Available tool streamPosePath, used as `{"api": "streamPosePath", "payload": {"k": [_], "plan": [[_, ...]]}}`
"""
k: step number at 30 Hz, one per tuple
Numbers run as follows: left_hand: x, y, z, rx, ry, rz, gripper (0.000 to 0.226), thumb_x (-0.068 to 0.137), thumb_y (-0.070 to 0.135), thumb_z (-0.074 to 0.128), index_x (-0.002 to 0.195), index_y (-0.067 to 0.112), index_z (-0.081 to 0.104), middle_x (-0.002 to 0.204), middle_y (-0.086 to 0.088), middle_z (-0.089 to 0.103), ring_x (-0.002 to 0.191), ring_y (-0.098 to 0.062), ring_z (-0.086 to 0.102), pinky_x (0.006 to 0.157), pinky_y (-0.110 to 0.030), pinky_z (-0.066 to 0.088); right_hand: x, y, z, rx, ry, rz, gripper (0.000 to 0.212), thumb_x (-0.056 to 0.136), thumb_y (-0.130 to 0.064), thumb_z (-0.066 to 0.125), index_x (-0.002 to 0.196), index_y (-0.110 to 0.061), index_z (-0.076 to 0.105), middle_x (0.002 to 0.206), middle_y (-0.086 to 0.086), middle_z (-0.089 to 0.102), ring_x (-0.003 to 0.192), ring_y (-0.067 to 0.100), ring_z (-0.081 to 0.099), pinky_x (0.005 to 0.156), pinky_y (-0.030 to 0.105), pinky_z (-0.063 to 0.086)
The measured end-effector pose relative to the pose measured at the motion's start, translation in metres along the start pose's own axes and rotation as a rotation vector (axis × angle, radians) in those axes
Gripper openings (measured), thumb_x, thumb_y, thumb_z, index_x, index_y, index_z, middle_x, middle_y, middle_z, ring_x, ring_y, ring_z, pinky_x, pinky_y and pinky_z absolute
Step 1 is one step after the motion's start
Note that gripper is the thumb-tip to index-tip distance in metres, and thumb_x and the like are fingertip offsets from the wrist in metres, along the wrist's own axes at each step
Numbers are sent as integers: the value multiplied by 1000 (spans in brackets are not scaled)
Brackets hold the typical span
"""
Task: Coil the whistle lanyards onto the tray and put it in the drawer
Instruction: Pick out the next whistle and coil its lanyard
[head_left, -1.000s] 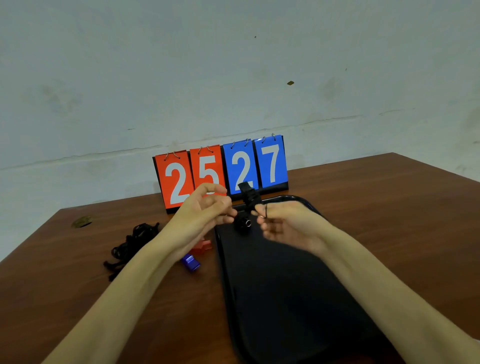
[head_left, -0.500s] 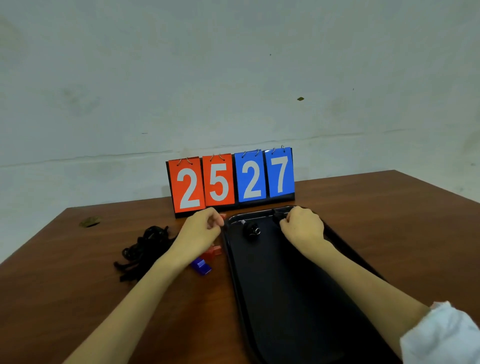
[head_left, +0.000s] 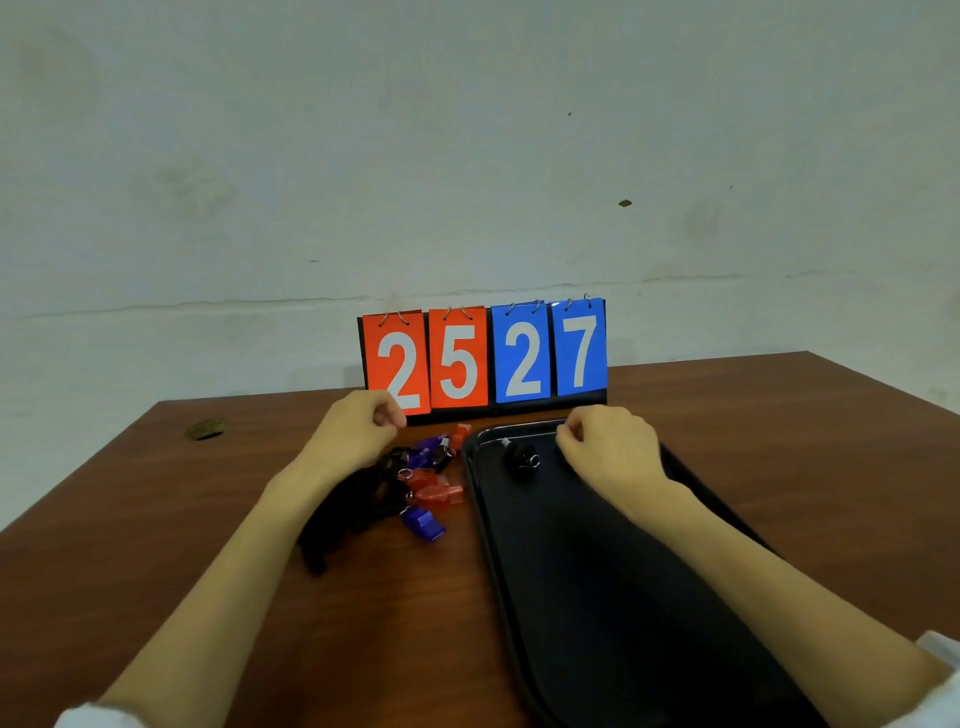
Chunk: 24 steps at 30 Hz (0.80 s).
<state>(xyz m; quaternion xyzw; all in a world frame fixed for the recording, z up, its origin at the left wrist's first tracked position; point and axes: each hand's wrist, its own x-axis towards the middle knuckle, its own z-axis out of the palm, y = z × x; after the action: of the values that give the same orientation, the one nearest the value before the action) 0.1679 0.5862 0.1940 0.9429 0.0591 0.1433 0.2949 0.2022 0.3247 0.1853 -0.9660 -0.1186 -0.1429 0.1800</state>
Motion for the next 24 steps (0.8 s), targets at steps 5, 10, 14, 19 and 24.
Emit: {"api": "streamPosePath", "payload": {"k": [5,10,14,19,24], "plan": [[1,-22,14,118,-5,29,13,92,12,53,93,19,63,102,-1,57,85,-9,53,80,-23,43,7,-58,30,199,-218,-241,19,91,-25,55,106,-18,64,101,-1,66,92,12,61,81,27,51],[-1,-29,40,280,-8,177,26,94,31,49,115,25,63,110,-3,56,103,-20,51,91,-39,45,34,-90,72,61,-266,-403,31,86,-17,59,117,-18,60,119,7,56,109,25,53,92,41,48],[0,-33,42,300,-34,153,23,92,35,53,108,22,63,105,-3,55,96,-19,52,84,-38,47,43,-97,82,17,-278,-437,34,83,-12,60,117,-17,58,119,9,53,107,26,53,91,40,48],[4,-39,36,254,-21,17,28,81,43,64,90,17,69,91,2,61,81,-14,58,77,-38,52,50,-99,85,27,-304,-464,42,81,-13,66,121,-12,54,120,9,50,105,23,53,89,33,48],[5,-37,32,242,-76,-58,28,79,42,66,83,14,69,83,1,66,74,-13,62,70,-34,54,51,-101,84,30,-267,-468,32,82,-11,67,114,-11,62,115,9,59,102,22,57,89,31,50]]}}
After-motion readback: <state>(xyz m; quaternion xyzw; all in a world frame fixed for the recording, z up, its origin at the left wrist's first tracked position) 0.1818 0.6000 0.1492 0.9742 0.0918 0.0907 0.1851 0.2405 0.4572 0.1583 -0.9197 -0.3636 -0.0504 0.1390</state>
